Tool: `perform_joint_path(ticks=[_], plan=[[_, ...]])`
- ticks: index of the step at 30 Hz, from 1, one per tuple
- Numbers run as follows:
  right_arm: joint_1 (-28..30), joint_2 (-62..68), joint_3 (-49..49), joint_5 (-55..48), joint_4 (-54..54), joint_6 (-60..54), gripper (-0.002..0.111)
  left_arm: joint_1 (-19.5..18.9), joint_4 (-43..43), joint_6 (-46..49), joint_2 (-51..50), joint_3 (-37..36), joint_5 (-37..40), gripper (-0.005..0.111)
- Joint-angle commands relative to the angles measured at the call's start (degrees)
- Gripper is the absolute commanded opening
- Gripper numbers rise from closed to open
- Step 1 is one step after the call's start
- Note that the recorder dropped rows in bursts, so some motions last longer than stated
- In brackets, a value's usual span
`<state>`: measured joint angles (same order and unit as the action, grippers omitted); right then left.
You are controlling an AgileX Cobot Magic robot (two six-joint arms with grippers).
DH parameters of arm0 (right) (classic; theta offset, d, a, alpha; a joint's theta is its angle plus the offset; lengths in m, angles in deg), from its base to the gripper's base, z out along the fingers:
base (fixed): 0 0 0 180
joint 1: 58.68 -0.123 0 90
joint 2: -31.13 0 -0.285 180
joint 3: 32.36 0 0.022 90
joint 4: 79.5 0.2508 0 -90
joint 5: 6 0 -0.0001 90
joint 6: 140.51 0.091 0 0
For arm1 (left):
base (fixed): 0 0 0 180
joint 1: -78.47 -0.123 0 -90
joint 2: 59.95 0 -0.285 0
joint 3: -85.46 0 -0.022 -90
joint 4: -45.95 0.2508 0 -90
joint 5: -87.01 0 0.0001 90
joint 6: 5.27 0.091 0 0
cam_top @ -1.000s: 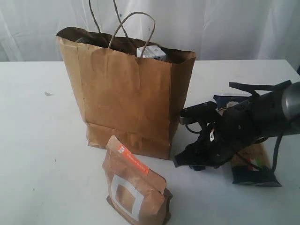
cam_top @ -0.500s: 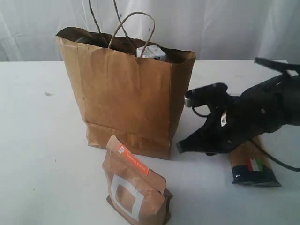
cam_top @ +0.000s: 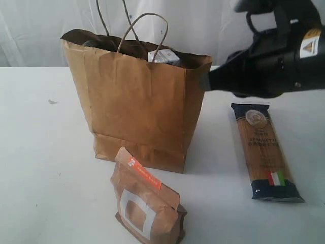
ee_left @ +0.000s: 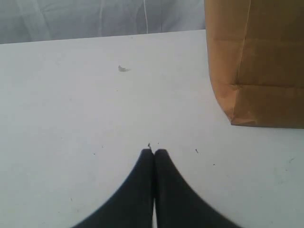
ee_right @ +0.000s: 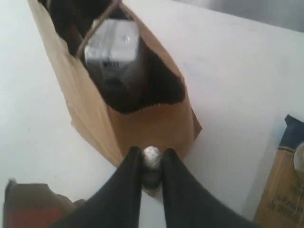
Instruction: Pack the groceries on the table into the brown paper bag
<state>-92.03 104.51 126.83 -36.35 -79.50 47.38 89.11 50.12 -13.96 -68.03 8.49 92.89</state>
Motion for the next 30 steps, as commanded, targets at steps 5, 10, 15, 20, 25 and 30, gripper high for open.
perform_joint_path(ticks=[5, 10, 15, 20, 25, 30], plan=[[-0.4, 1.6, 11.5, -7.5, 4.1, -5.4, 0.000, -0.2, -0.2, 0.2, 0.3, -0.2, -0.3, 0.000], [-0.4, 5.7, 15.9, -9.5, 8.1, -9.4, 0.000, -0.2, -0.2, 0.2, 0.3, -0.2, -0.3, 0.000], [-0.4, 10.3, 19.3, -11.9, 8.5, -10.5, 0.000, -0.2, -0.2, 0.2, 0.3, -0.2, -0.3, 0.000], [-0.4, 14.8, 21.3, -12.7, 7.7, -10.7, 0.000, -0.2, -0.2, 0.2, 0.3, -0.2, -0.3, 0.000], [-0.4, 17.9, 21.9, -13.3, 5.7, -10.7, 0.028, -0.2, -0.2, 0.2, 0.3, -0.2, -0.3, 0.000], [-0.4, 14.5, 21.9, -10.4, 4.9, -10.6, 0.052, -0.2, -0.2, 0.2, 0.3, -0.2, -0.3, 0.000]])
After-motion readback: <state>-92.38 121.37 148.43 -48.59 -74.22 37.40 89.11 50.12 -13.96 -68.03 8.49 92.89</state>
